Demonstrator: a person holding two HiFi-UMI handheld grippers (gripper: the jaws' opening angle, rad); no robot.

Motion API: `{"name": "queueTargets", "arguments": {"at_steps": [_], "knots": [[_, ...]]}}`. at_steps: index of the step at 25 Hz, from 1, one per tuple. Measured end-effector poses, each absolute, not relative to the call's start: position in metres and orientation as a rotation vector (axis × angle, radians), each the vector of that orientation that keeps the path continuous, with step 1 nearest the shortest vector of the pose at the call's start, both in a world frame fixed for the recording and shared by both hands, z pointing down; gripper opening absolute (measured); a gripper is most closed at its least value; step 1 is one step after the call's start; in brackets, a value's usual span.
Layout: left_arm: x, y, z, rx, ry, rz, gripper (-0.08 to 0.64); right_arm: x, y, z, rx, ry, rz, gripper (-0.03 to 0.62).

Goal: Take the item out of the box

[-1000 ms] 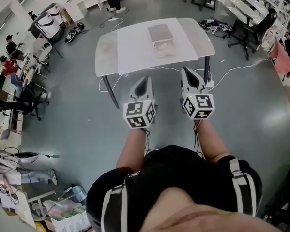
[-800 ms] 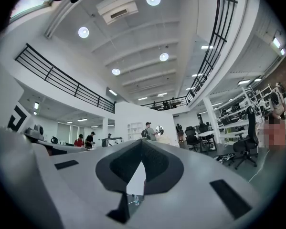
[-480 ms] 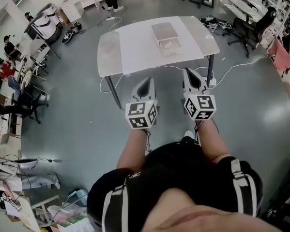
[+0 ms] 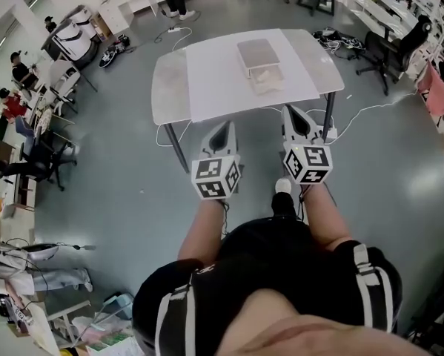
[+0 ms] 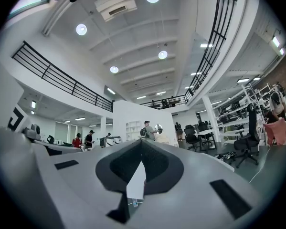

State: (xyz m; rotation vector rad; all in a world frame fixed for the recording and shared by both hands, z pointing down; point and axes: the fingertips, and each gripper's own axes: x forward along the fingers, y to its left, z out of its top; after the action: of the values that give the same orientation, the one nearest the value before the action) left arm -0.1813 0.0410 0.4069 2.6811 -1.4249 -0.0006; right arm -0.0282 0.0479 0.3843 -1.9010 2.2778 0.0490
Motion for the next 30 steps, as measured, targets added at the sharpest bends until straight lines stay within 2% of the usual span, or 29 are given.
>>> {"name": "queueTargets", "arguments": {"at_steps": [30], "knots": [[-0.017,-0.243,0.397,2.642,-1.483,0.084,0.011,0.116,-0.240,0.387,-1.825,2.406,0.012,0.012]]}}
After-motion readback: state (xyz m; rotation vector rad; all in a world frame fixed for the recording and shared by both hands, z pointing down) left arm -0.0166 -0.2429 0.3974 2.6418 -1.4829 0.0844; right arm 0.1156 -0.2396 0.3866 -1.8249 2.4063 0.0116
